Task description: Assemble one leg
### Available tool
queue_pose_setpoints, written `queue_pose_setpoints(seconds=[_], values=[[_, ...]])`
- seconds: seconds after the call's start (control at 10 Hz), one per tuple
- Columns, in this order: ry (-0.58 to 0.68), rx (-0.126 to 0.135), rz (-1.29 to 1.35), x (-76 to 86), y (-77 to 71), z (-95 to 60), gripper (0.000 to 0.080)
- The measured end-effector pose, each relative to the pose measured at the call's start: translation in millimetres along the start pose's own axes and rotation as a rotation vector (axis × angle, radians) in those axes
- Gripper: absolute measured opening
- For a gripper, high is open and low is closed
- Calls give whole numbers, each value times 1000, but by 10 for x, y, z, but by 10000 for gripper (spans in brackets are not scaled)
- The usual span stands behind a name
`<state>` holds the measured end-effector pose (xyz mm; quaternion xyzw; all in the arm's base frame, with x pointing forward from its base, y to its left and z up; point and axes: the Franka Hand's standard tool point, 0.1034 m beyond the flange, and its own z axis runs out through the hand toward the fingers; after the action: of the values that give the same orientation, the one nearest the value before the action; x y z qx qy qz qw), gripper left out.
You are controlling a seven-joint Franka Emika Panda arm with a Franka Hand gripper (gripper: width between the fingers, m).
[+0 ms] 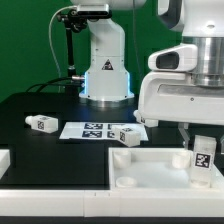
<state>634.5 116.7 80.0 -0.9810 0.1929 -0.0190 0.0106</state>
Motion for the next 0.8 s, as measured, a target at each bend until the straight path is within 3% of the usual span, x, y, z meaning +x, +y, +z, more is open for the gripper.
queue_pose_setpoints(seconds=[0.4,0.5,0.6,0.8], values=[[-4,9,319,62,47,11,285],[-16,24,494,66,47,14,285],[-25,46,659,78,40,20,285],[-43,120,995,60,56,27,285]])
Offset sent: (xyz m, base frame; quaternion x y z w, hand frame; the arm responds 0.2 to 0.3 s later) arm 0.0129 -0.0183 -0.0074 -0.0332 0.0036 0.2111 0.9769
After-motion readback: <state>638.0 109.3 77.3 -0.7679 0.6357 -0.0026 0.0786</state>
